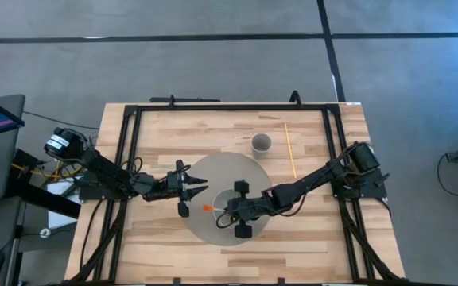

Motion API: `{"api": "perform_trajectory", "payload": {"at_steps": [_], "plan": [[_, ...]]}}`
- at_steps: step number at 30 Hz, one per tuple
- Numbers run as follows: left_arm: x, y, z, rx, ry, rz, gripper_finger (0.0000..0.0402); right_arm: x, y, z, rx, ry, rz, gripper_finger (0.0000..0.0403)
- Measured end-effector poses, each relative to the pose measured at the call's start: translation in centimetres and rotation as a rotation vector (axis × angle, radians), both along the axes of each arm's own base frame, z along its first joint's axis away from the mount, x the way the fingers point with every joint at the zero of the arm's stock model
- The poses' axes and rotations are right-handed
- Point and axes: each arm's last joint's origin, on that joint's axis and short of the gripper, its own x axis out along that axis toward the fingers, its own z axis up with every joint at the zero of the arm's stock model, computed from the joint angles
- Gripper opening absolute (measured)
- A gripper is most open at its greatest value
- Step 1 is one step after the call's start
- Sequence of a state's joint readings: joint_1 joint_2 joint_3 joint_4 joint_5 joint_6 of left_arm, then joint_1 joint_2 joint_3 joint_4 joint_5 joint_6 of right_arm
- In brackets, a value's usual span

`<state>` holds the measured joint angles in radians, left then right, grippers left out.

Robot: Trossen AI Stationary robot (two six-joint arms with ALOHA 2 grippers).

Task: Pick & Place Utensil
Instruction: Put the orange fork into the gray bowl

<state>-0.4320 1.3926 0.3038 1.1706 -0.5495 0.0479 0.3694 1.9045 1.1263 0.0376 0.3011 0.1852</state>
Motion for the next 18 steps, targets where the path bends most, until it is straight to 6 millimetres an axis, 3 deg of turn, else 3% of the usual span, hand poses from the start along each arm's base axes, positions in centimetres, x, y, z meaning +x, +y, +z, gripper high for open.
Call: {"api": "perform_trajectory", "payload": {"at_steps": [18], "plan": [[0.0,0.0,0.0,0.0,0.0,0.0,0.0086,0.45,-0.59,0.17,0.079,-0.012,0.007,0.0012]]}}
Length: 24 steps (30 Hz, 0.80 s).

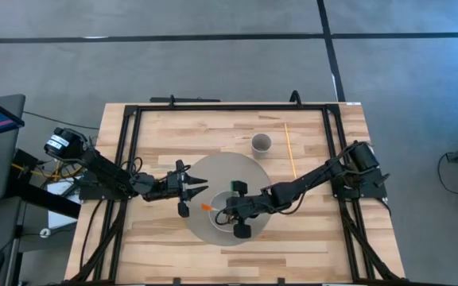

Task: Pick & Place Utensil
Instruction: Put the orange fork into the gray bowl

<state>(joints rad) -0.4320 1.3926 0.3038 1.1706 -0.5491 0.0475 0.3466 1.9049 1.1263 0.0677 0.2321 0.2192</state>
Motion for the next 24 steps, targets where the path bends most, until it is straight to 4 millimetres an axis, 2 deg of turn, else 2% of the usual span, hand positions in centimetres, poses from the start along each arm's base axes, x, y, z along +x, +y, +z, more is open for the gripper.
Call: {"api": "perform_trajectory", "payload": {"at_steps": [6,14,24], "plan": [[0.0,0.0,0.0,0.0,0.0,0.0,0.0086,0.0,0.0,0.0,0.0,0.001,-0.001,0.0012],[0.0,0.0,0.0,0.001,0.002,0.0,0.0086,0.6,-0.2,-1.5,-0.001,0.018,0.006,0.0012],[0.0,0.0,0.0,0.001,0.003,-0.001,0.0086,0.8,-0.7,-1.5,0.006,0.013,-0.001,0.0012]]}}
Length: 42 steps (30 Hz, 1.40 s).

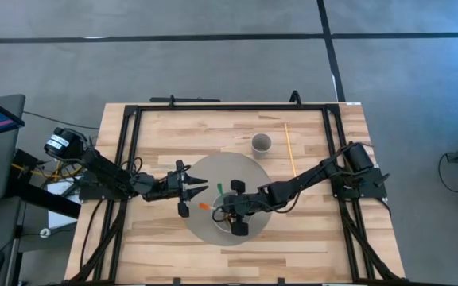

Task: Pick & Place Utensil
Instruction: Put the orange fork into the gray bowl

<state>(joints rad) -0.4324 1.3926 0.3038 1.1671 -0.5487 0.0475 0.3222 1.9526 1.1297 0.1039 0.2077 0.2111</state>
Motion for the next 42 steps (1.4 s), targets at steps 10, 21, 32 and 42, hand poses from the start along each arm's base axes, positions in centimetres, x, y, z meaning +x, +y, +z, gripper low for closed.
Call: {"api": "perform_trajectory", "payload": {"at_steps": [10,21,32,42], "plan": [[0.0,0.0,0.0,0.0,0.0,0.0,0.0086,0.1,0.1,0.2,0.008,-0.022,0.001,0.0041],[0.0,0.0,0.0,0.0,0.0,0.0,0.0086,0.1,0.1,0.2,0.007,-0.02,0.001,0.0056],[0.0,0.0,0.0,0.0,0.0,0.0,0.0086,-0.5,0.9,-0.2,0.012,0.029,0.005,0.0056],[0.0,0.0,0.0,0.0,0.0,0.0,0.0086,-1.0,1.9,-0.3,0.0,0.05,0.034,0.0056]]}}
